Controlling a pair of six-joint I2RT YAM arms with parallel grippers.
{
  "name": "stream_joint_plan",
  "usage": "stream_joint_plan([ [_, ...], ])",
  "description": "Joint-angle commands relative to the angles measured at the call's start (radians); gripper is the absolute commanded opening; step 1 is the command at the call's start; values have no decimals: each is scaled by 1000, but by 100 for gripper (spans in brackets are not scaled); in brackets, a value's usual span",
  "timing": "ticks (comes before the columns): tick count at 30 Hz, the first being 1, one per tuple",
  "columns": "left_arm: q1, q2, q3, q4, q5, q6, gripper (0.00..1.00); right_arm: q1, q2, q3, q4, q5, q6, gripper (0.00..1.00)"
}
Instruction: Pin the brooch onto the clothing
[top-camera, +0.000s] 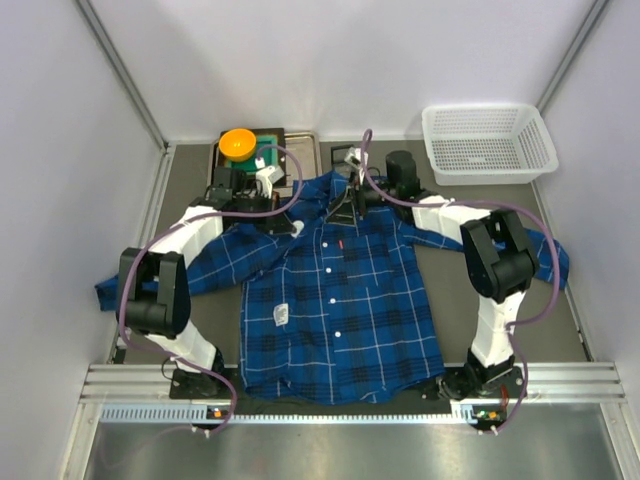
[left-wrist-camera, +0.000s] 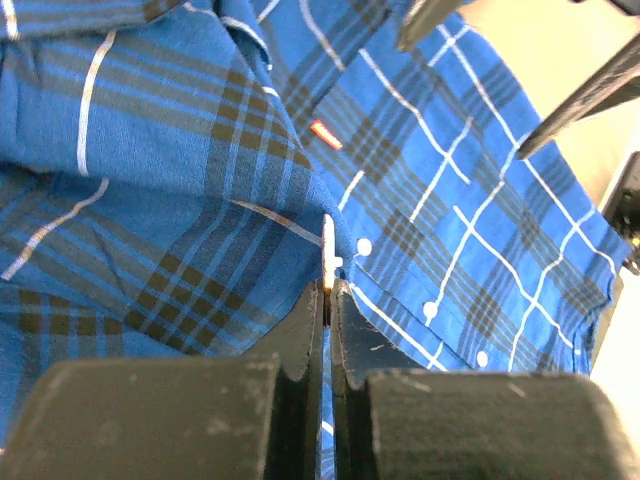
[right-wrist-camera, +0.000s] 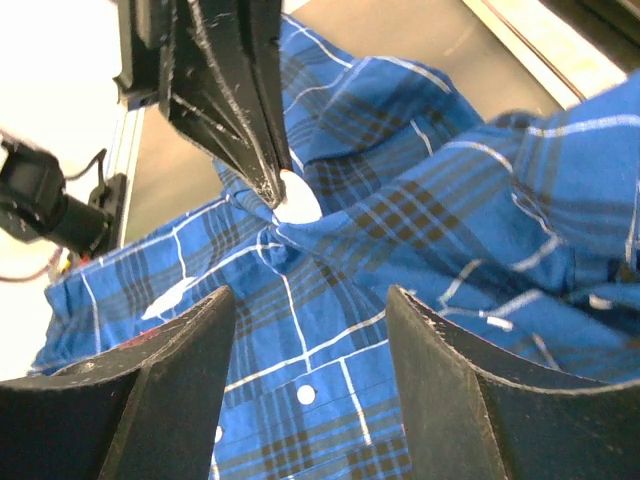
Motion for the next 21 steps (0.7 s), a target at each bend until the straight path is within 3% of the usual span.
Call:
stream_joint_plan([
  [1,12,-52,22,24,240,106,0,37,-92,-6,-14,-142,-275,61],
  [4,14,-59,22,9,309,144,0,69,-127,2,-167,-156,-470,62],
  [7,15,-61,23,-13,364,175,0,95,-139,-2,-202,-153,-532,62],
  [21,17,-93,19,-117,498,337,0,143,-103,21,-177,-145,-522,44],
])
